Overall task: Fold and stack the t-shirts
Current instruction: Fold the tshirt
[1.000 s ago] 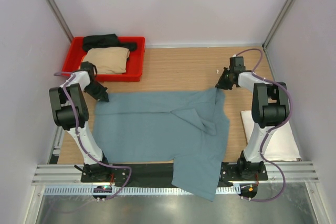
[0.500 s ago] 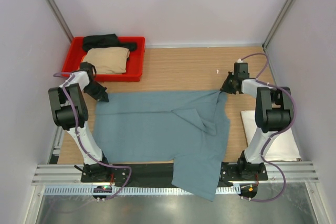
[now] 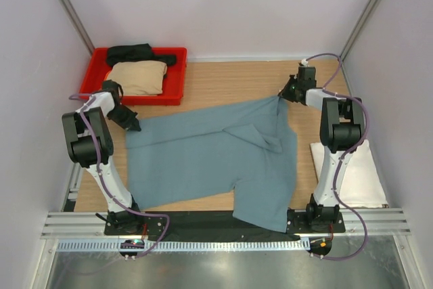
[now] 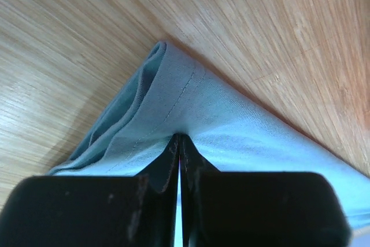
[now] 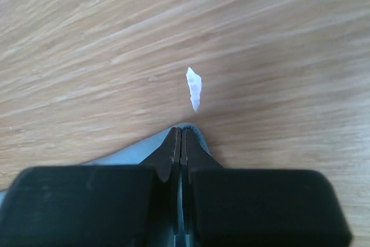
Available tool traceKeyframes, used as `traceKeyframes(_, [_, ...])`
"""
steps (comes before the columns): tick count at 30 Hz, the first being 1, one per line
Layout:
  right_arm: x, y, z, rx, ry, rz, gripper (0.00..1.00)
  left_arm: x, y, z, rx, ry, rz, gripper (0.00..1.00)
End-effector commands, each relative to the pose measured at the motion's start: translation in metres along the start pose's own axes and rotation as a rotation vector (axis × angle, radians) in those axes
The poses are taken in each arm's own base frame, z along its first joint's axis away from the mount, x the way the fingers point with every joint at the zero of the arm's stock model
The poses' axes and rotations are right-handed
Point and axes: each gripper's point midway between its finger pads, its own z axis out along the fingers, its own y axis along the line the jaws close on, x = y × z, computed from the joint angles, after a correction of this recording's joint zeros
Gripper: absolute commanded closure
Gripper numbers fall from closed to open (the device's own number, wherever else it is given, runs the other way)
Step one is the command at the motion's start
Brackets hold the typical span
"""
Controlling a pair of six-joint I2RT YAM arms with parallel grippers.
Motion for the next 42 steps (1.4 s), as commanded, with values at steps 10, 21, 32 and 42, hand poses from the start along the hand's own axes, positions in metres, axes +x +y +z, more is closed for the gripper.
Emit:
traceKeyframes(10, [-0.071,-0.005,-0.080,0.298,0.013,-0.098,0.41,-0.010,-0.002,-0.030,0.036,-0.108,-0.022,0.59])
traceKeyframes(21, [0.085,0.123,-0.122,-0.232,0.231,-0.327,0.40,0.049,-0.034,-0.091,0.172,-0.146,0.154,0.55])
traceKeyframes(32, [0.127,0.126,-0.090,-0.301,0.317,-0.394,0.40,0.158,-0.102,-0.128,0.496,-0.026,0.556,0.60])
traceKeyframes(42, [0.144,0.132,-0.079,-0.328,0.364,-0.385,0.59,0.169,-0.106,-0.134,0.528,0.003,0.598,0.60])
